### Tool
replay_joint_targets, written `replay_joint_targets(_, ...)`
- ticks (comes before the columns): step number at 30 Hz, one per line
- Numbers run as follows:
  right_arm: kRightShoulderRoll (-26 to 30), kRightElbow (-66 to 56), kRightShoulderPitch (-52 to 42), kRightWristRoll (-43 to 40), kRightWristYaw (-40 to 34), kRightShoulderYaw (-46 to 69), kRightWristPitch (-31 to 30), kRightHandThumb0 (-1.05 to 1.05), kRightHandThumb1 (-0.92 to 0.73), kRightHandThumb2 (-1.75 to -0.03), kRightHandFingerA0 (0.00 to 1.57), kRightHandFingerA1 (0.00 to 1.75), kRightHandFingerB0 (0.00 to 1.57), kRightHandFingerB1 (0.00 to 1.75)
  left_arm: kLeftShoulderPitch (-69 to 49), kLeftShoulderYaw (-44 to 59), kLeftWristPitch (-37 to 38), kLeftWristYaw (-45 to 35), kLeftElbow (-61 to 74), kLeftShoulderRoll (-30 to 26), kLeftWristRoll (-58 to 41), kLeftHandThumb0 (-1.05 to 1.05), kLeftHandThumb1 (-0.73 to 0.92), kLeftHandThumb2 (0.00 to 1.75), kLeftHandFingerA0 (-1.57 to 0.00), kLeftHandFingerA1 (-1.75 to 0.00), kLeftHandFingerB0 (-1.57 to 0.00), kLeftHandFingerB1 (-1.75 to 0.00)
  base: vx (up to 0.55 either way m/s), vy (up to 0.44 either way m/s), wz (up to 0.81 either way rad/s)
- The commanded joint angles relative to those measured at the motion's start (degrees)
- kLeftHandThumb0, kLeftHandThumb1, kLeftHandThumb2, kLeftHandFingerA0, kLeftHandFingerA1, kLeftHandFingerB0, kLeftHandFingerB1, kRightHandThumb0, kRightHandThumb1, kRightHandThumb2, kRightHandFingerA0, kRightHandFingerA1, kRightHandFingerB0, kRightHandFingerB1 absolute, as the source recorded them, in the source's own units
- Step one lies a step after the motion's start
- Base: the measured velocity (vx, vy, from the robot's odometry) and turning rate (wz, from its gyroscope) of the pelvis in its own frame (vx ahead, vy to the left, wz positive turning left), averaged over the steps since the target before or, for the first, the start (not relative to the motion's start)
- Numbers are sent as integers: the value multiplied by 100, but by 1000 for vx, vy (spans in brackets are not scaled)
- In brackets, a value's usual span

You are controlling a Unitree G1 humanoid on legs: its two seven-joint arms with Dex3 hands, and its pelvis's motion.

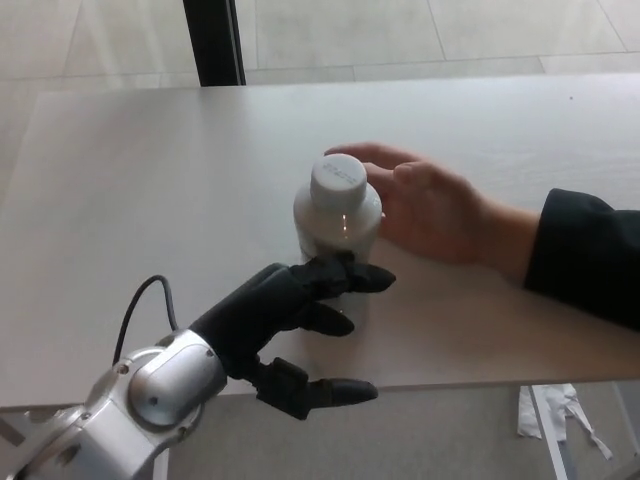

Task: Pick up a bottle and hand it

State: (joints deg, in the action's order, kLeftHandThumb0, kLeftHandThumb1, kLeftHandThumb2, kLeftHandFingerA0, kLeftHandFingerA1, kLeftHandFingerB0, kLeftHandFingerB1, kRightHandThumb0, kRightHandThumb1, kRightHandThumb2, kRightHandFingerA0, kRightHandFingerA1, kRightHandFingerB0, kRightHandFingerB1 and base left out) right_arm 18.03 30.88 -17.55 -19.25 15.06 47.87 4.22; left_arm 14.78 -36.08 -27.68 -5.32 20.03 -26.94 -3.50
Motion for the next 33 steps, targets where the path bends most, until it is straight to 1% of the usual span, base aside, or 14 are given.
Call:
replay_joint_targets(1, 170, -207, -57, -382, 10, 146, -19, -58, -44, -80, 64, 62, 37, 48, 200, -40, -805, 156, -174, -117, 1161, -70, 40, 81, -58, -67, -44, -59, 0, 0, 0)
replay_joint_targets(2, 175, -186, -55, -388, 36, 142, 1, -58, -44, -80, 63, 62, 36, 48, 182, -31, -804, 144, -165, -137, 1181, -70, 51, 56, -63, -64, -51, -53, 0, 0, 0)
replay_joint_targets(5, 170, -191, -83, -398, 46, 123, 0, -51, -52, -57, 68, 51, 42, 34, 13, 49, -708, 96, -101, -246, 1284, -73, 51, 56, -68, -72, -58, -56, 0, 0, 0)
replay_joint_targets(13, 257, -79, -4, -523, 72, 100, -2, -50, -53, -57, 78, 56, 43, 35, -807, 567, -71, -378, 401, -735, 1180, -75, 48, 55, -78, -90, -64, -59, 0, 0, 0)
replay_joint_targets(14, 278, -75, 5, -518, 56, 79, -30, -50, -53, -57, 77, 55, 43, 35, -1007, 662, -106, -513, 662, -878, 1117, -76, 36, 82, -78, -90, -61, -65, 0, 0, 0)
replay_joint_targets(15, 289, -95, 21, -517, 52, 55, -31, -60, -43, -79, 68, 62, 36, 47, -1218, 779, 34, -636, 838, -1022, 1036, -75, 49, 55, -80, -93, -66, -57, 0, 0, 0)
replay_joint_targets(16, 264, -237, -24, -509, -25, 32, -123, -59, -43, -79, 67, 61, 36, 47, -1435, 902, 79, -805, 1066, -1179, 912, -74, 37, 83, -78, -89, -62, -63, 0, 0, 0)
replay_joint_targets(19, 278, -265, -32, -479, -67, -7, -88, -60, -44, -79, 64, 60, 36, 47, -2049, 1327, 192, -1186, 1603, -1486, 556, -81, 37, 82, -81, -111, -72, -68, 0, 0, 0)
replay_joint_targets(20, 278, -321, -68, -476, -83, -14, -127, -53, -52, -57, 69, 50, 42, 34, -2154, 1411, 243, -1279, 1676, -1543, 516, -76, 49, 57, -75, -127, -76, -67, 0, 0, 0)
replay_joint_targets(22, 277, -317, -72, -510, -94, -17, -214, -56, -41, -79, 63, 60, 36, 47, -2404, 1658, 382, -1434, 1805, -1662, 409, -89, 42, 83, -82, -133, -78, -86, 0, 0, 0)
replay_joint_targets(23, 280, -306, -62, -534, -81, -17, -247, -51, -51, -57, 69, 48, 41, 34, -2429, 1761, 463, -1475, 1769, -1652, 391, -72, 50, 57, -74, -136, -77, -91, 0, 0, 0)
replay_joint_targets(29, 236, -360, -70, -581, -1, -72, -271, -60, -44, -79, 63, 59, 34, 46, -2127, 1919, 363, -1346, 1469, -1197, 649, -75, 36, 85, -80, -113, -68, -81, 0, 0, 0)
replay_joint_targets(30, 228, -350, -74, -581, 4, -72, -233, -58, -43, -80, 66, 62, 35, 47, -2046, 1898, 330, -1298, 1420, -1107, 706, -75, 51, 54, -65, -111, -59, -70, 0, 0, 0)
replay_joint_targets(33, 232, -327, -74, -568, -29, -92, -223, -61, -44, -79, 66, 61, 36, 46, -1845, 1858, 228, -1159, 1287, -844, 919, -76, 48, 57, -64, -98, -56, -65, 0, 0, 0)
